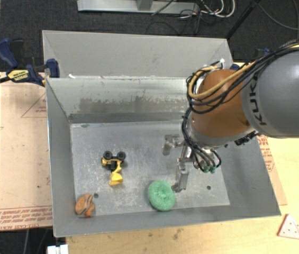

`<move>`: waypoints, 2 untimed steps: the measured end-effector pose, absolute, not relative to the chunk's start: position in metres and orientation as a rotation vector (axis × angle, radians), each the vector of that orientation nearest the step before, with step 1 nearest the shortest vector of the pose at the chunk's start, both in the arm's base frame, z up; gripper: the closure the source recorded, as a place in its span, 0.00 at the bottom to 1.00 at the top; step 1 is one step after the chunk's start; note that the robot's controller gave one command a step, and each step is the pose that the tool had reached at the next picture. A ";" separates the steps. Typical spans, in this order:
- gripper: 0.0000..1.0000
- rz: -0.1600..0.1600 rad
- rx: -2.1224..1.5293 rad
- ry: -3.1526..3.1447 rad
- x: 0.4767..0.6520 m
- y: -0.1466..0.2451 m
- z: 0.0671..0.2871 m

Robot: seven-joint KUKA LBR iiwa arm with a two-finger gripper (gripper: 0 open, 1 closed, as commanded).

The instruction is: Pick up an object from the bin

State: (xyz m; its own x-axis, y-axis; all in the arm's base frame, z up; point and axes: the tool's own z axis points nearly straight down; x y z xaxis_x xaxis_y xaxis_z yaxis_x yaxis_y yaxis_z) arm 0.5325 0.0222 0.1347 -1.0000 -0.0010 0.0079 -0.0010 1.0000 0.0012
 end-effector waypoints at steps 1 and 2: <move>0.00 -0.002 0.000 -3.142 0.534 0.022 0.139; 0.00 -0.001 0.302 -3.132 0.494 0.043 0.089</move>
Offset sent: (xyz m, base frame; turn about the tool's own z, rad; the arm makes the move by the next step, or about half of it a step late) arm -0.0536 0.0285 -0.0647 -0.2600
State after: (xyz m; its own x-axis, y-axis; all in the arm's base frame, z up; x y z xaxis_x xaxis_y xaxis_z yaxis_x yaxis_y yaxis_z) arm 0.4945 0.0431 0.0890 -0.9815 -0.1913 -0.0051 -0.1913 0.9815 0.0001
